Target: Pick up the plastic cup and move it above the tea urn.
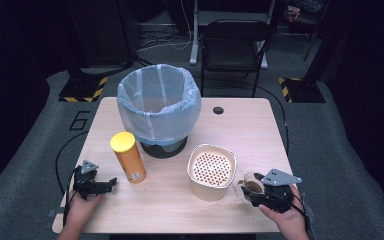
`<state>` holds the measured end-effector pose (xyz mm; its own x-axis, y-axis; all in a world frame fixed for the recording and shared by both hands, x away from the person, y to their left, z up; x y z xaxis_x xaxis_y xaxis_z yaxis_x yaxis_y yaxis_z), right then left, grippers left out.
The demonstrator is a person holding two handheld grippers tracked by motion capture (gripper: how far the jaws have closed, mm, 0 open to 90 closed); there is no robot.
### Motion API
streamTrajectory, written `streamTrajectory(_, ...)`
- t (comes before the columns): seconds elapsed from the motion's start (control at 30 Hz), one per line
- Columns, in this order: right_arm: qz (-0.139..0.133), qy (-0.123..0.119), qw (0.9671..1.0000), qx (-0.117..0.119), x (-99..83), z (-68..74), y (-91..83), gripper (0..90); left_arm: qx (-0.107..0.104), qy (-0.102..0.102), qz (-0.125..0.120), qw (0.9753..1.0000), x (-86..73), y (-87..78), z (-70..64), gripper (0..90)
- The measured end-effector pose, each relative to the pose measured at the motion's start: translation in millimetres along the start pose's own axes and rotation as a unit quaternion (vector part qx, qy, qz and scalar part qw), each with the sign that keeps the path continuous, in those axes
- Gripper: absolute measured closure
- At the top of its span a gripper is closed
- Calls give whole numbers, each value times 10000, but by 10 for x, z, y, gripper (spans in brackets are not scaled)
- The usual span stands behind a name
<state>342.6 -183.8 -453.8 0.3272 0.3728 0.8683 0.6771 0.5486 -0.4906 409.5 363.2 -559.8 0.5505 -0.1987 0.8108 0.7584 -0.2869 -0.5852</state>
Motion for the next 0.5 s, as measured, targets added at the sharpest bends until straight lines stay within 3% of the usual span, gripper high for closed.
streamTrajectory(0.2, 11, -98, 9999, 65, 104, -87, -13, 354, -1, -1, 0, 10000, 0, 0, 0, 30)
streamTrajectory(0.5, -93, 28, 9999, 106, 270, -272, -7, 357, 0, -1, 0, 10000, 0, 0, 0, 30)
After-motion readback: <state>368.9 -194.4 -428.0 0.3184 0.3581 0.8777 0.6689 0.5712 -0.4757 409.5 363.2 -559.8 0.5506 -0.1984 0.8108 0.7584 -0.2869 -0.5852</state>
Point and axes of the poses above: each handheld gripper's, and its own axes: y roughly forward along the jaws, x roughly out of its top, z roughly to its left, the point moved 4 cm from there along y, roughly forward along the jaws, and after that the axes turned 7 degrees about -z, right-handed, at the moved point
